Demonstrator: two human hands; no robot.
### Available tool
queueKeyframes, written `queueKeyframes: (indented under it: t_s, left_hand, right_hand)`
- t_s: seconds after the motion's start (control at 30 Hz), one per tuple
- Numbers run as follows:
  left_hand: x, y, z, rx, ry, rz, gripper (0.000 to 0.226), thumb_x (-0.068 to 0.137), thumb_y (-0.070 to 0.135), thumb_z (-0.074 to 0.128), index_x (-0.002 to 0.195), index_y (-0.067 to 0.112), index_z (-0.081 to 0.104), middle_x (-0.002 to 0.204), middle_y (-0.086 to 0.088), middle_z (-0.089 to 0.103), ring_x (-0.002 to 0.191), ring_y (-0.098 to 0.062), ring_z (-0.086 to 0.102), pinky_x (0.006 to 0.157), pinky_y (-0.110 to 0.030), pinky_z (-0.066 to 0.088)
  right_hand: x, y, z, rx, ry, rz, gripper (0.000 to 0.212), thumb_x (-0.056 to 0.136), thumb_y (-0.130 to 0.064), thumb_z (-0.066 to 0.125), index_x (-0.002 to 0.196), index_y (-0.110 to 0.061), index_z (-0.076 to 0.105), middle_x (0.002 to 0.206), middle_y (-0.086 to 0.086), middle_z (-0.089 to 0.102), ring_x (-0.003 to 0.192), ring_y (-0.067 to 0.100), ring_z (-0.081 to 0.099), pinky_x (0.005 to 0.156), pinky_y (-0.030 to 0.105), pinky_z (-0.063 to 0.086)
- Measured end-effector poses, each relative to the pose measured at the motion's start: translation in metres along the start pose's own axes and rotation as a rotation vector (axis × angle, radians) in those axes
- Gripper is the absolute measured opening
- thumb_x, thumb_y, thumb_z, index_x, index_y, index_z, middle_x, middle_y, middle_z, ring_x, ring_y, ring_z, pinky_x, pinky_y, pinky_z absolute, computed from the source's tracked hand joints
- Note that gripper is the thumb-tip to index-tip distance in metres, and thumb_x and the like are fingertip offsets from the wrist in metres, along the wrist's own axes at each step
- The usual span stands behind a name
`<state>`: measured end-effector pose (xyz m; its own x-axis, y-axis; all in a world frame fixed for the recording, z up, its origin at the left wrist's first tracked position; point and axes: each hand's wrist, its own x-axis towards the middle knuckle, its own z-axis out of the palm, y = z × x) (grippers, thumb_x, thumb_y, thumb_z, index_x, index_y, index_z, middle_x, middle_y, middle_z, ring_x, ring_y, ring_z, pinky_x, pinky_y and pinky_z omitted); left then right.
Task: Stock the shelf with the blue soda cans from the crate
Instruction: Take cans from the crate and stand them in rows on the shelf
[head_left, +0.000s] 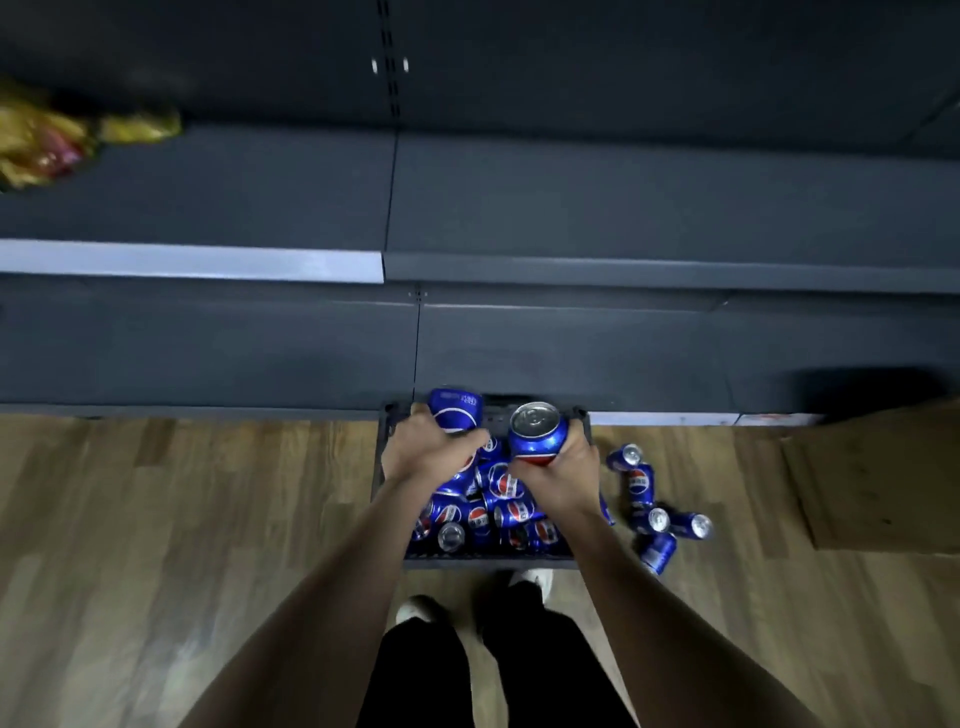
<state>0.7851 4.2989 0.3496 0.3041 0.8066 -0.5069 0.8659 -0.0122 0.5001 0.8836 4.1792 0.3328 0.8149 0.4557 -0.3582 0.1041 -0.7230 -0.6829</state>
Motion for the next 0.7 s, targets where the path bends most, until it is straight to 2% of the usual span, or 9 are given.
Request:
queueKeyframes:
  t_s: [0.1,0.23,0.4,0.6,0.7]
  left_hand:
    - [-0.025,0.024,-0.027,-0.11,0.049,0.031,0.056,0.066,0.048,0.072,0.105,0.014,0.05,0.089,0.0,0.056,0.078,-0.02,0.053,0.069,-0.027,0.042]
    - [-0.05,0.055,-0.065,-0.21,0.123,0.109,0.054,0.068,0.042,0.073,0.105,0.013,0.045,0.089,-0.001,0.054,0.078,-0.021,0.05,0.068,-0.028,0.039]
    - [-0.072,0.091,-0.102,-0.267,0.183,0.22,0.053,0.066,0.042,0.072,0.103,0.014,0.045,0.092,0.001,0.057,0.081,-0.022,0.053,0.068,-0.029,0.04]
    - [-0.095,0.132,-0.134,-0.389,0.297,0.342,0.052,0.062,0.043,0.073,0.098,0.016,0.046,0.09,0.001,0.06,0.082,-0.024,0.059,0.071,-0.032,0.049]
    - [-0.099,0.153,-0.15,-0.46,0.354,0.407,0.053,0.06,0.043,0.075,0.098,0.02,0.047,0.085,0.007,0.059,0.08,-0.02,0.061,0.073,-0.035,0.053]
  right_hand:
    - [-0.014,-0.028,-0.02,0.087,0.041,-0.005,0.066,0.042,-0.043,0.069,0.1,-0.019,0.05,0.098,0.002,0.063,0.096,0.026,0.057,0.085,0.042,0.049]
    - [-0.029,-0.067,-0.051,0.186,0.097,-0.06,0.058,0.053,-0.025,0.079,0.1,-0.025,0.047,0.099,-0.001,0.058,0.098,0.023,0.053,0.087,0.039,0.048]
    - [-0.042,-0.11,-0.081,0.336,0.156,-0.142,0.053,0.062,-0.012,0.076,0.103,-0.022,0.045,0.088,-0.015,0.047,0.103,0.019,0.044,0.088,0.032,0.044]
    - [-0.04,-0.155,-0.114,0.482,0.167,-0.239,0.048,0.055,-0.023,0.076,0.086,-0.034,0.041,0.092,-0.012,0.057,0.104,0.024,0.055,0.086,0.041,0.051]
    - [-0.032,-0.178,-0.131,0.53,0.154,-0.284,0.048,0.05,-0.033,0.072,0.086,-0.034,0.041,0.094,-0.009,0.06,0.103,0.023,0.057,0.084,0.042,0.053]
